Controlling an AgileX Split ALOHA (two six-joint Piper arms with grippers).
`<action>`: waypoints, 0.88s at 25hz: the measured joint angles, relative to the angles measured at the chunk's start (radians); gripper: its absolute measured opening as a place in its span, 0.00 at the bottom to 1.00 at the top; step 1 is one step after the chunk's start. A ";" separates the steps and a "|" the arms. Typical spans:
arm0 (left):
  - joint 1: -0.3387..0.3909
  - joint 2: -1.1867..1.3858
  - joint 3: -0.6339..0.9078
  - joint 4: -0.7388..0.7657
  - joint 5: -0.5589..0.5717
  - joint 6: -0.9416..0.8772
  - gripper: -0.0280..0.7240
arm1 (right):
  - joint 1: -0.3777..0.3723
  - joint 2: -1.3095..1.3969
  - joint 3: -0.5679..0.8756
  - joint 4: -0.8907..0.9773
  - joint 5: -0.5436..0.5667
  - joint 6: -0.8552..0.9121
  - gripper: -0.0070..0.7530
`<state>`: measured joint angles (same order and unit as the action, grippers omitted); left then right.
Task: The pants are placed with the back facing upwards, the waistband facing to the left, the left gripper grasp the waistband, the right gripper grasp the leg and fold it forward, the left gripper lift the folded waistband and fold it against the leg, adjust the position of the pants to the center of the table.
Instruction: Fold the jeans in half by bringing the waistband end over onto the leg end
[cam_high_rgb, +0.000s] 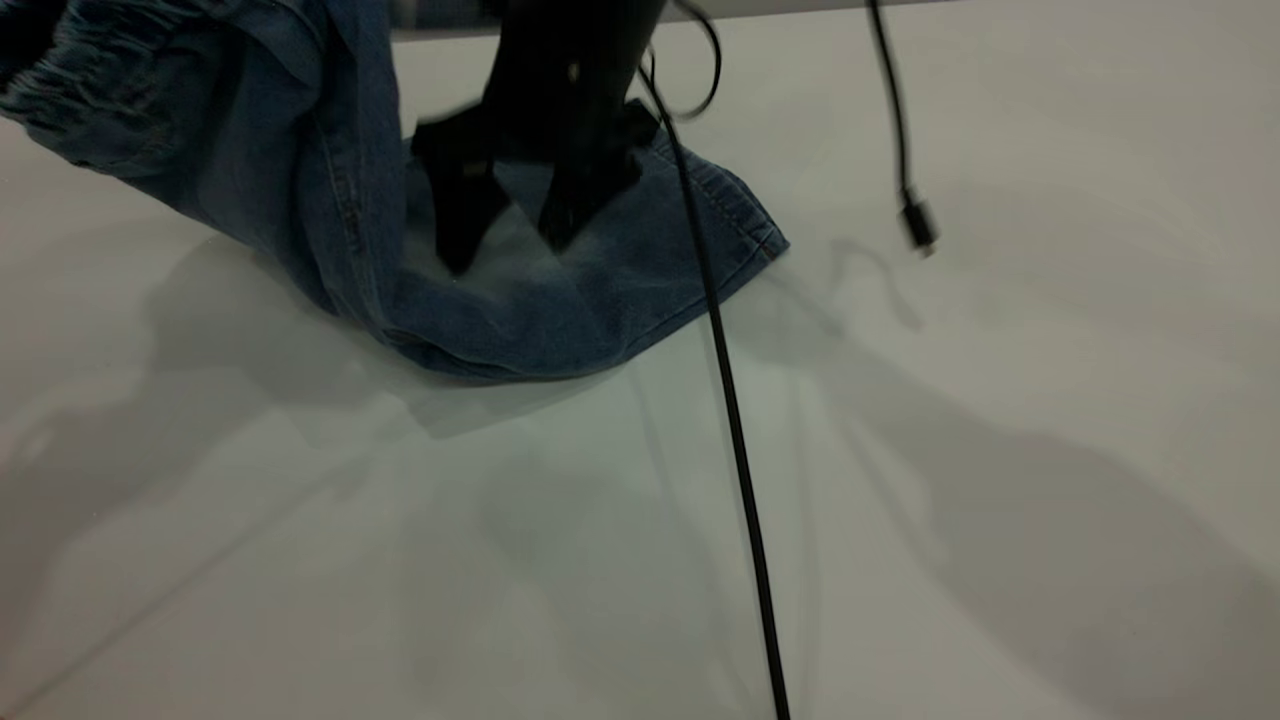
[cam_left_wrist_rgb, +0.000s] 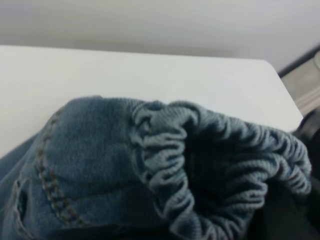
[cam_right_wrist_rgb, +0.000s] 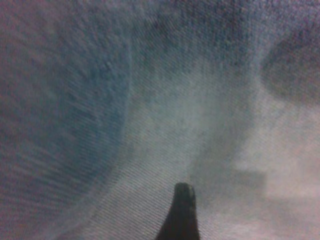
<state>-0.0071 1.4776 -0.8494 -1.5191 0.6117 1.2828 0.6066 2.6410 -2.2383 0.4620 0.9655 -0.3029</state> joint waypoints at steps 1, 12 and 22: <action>-0.006 0.005 0.000 -0.002 0.000 0.000 0.16 | -0.008 -0.012 -0.011 -0.003 0.001 0.000 0.76; -0.094 0.107 -0.029 -0.008 -0.012 0.019 0.16 | -0.085 -0.113 -0.210 -0.198 0.083 0.091 0.69; -0.126 0.298 -0.182 -0.007 -0.010 0.026 0.16 | -0.162 -0.120 -0.424 -0.365 0.207 0.147 0.69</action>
<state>-0.1327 1.7758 -1.0317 -1.5265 0.6015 1.3090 0.4447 2.5207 -2.6624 0.0971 1.1727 -0.1560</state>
